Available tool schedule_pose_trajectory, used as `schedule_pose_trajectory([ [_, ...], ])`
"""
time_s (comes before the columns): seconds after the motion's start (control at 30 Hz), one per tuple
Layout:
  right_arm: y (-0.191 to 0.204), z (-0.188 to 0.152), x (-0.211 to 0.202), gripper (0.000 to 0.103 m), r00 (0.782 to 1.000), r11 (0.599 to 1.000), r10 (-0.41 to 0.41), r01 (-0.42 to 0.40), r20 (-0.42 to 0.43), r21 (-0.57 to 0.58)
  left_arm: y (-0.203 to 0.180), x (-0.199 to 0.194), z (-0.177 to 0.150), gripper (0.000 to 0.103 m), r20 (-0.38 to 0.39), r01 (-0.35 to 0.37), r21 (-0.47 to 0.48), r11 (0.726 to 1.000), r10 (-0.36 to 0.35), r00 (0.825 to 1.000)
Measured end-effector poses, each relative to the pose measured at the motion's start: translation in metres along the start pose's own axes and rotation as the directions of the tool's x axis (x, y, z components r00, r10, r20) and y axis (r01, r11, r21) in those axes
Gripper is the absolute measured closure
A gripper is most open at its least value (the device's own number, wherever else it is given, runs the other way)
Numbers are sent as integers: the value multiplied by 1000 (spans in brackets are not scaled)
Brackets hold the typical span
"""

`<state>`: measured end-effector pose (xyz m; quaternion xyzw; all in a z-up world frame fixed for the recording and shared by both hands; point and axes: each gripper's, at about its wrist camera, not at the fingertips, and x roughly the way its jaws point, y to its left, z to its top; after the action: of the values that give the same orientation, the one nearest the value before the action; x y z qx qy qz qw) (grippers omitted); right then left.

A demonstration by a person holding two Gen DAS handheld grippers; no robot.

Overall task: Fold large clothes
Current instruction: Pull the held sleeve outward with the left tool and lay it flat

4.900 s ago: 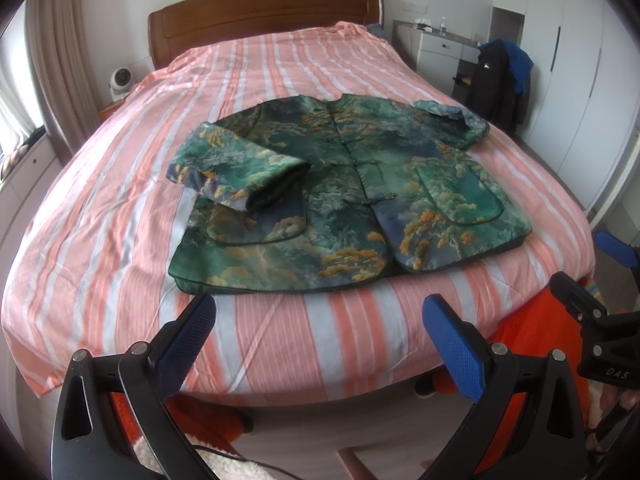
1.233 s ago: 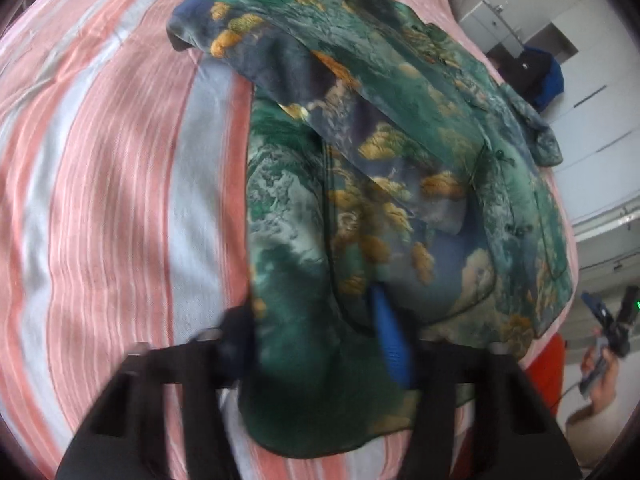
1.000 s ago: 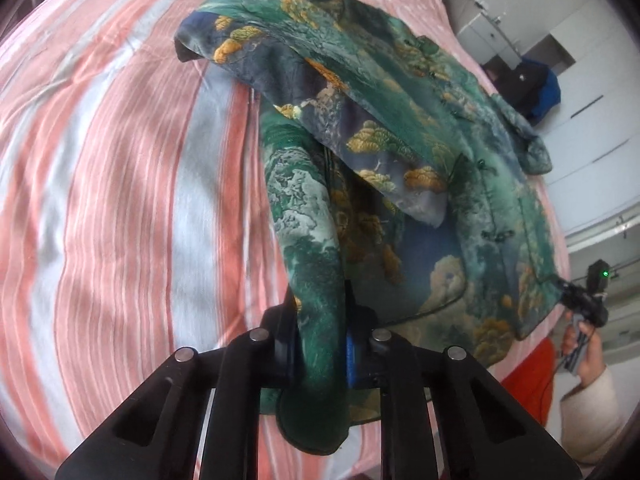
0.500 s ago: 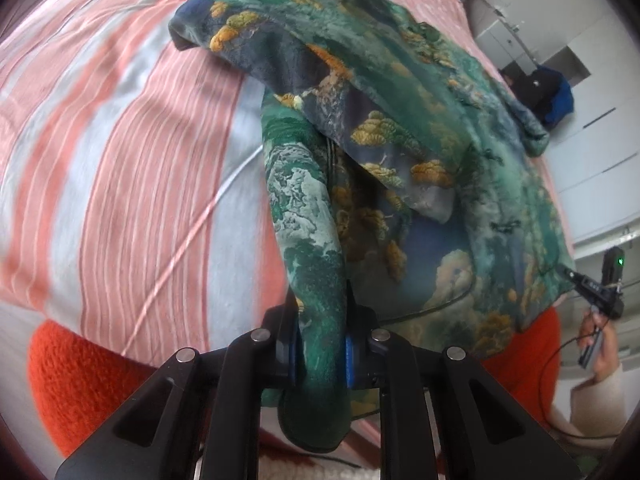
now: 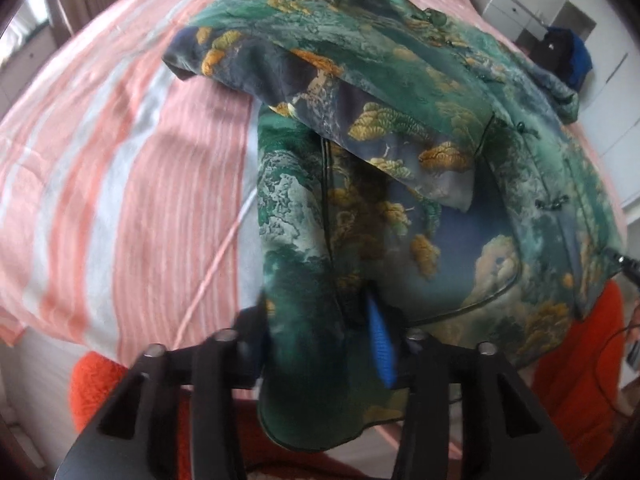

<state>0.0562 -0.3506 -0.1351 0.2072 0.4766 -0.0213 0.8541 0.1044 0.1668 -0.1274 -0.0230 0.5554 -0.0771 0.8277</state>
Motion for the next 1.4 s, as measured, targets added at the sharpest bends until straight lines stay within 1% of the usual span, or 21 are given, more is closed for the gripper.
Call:
schedule_pose_trajectory([
  [0.03,-3,0,0,80,1000,1000,-5,5,0,12,-1,-8,0,45,5,-15,6,1000,15,1000],
  [0.13,-5,0,-11,34,999,999,-16,15,28,33,-2,-43,-3,32,66,-66,37,997,64,996],
  [0.27,2,-1,-42,32,990,997,-77,79,117,-8,-22,-93,3,10,218,-140,197,970,96,971],
  [0.33,8,-1,-56,29,982,995,-94,99,162,-23,-48,-93,18,3,253,-157,342,926,71,965],
  [0.4,15,1,-62,28,978,996,-85,91,190,-24,-77,-75,29,2,272,-202,484,851,73,959],
  [0.53,39,1,-63,28,978,998,-25,37,208,-53,-118,6,53,4,244,-277,644,713,151,958],
  [0.57,46,-1,-63,28,978,998,-13,27,208,-65,-120,20,59,13,243,-294,650,701,175,954],
  [0.6,51,-3,-64,28,978,997,-6,22,208,-73,-117,33,67,48,218,-283,648,707,184,958],
  [0.63,56,-6,-66,28,978,996,-2,19,207,-82,-109,34,76,79,172,-227,624,748,152,973],
  [0.67,60,-9,-68,28,979,995,0,20,206,-94,-100,29,85,87,156,-180,576,797,109,982],
  [0.73,64,-16,-77,28,978,991,-14,42,210,-130,-69,-2,105,89,197,-97,439,893,9,980],
  [0.8,64,-19,-85,28,974,985,-41,77,223,-154,-24,-34,119,89,271,-90,297,951,6,962],
  [0.87,58,-17,-96,28,968,981,-70,111,241,-158,31,-61,130,89,320,-76,138,987,28,947],
  [0.93,52,-10,-103,28,965,980,-83,124,250,-154,103,-81,134,89,354,-89,-80,993,112,929],
  [1.0,48,2,-107,28,960,975,-96,143,262,-167,166,-88,131,74,343,-137,-278,951,231,910],
  [1.07,46,19,-110,28,956,970,-104,158,274,-185,240,-87,115,47,248,-245,-507,827,411,877],
  [1.1,45,33,-111,28,954,968,-104,162,281,-193,261,-85,107,29,211,-259,-563,785,439,874],
  [1.13,43,43,-110,28,953,966,-104,165,285,-198,291,-84,91,23,173,-255,-637,727,457,872],
  [1.23,35,91,-104,26,946,956,-138,205,294,-211,332,-82,51,23,114,-236,-751,617,473,873],
  [1.3,28,135,-88,25,937,940,-190,259,292,-222,336,-82,32,22,109,-219,-776,592,467,878],
  [1.4,29,195,-57,25,932,911,-243,315,270,-266,316,-79,18,22,89,-239,-754,612,456,885],
])
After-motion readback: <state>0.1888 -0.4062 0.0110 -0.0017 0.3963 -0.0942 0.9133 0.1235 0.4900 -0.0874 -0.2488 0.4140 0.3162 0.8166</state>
